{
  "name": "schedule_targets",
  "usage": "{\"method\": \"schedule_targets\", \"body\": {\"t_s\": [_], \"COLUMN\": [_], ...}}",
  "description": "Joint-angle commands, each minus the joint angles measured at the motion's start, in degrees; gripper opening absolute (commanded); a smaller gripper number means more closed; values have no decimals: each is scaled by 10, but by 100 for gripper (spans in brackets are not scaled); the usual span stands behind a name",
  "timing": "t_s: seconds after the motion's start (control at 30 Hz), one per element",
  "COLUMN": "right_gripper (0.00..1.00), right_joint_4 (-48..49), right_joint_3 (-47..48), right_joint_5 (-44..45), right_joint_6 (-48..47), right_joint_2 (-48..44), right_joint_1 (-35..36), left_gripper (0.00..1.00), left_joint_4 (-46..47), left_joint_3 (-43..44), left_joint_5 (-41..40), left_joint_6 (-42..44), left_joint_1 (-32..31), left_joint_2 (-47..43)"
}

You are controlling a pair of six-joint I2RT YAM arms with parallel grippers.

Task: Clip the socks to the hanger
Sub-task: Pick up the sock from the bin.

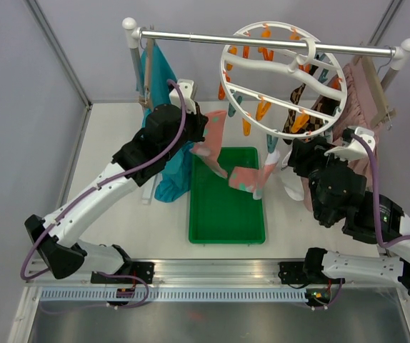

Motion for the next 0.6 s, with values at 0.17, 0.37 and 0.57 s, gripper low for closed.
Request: {"method": "schedule_targets", "body": {"t_s": [0.17, 0.37, 0.57], "right_gripper": [56, 57, 61], "right_joint_4": [3, -7, -28], "right_joint_3": [-9, 16, 75], "right_joint_5": [137, 13, -301], "right_joint_6": [-36, -51, -63], "right_joint_2": [-9, 9, 28], "right_joint_1": [2, 2, 2], "left_gripper": [2, 2, 2], "left_joint_4": [8, 49, 31], "left_joint_3": [74, 89, 159], "left_joint_5": [-56, -42, -27], "left_joint_6": [87, 111, 125], "left_joint_1": [22, 53, 60], "left_joint_2": [29, 41, 78]}}
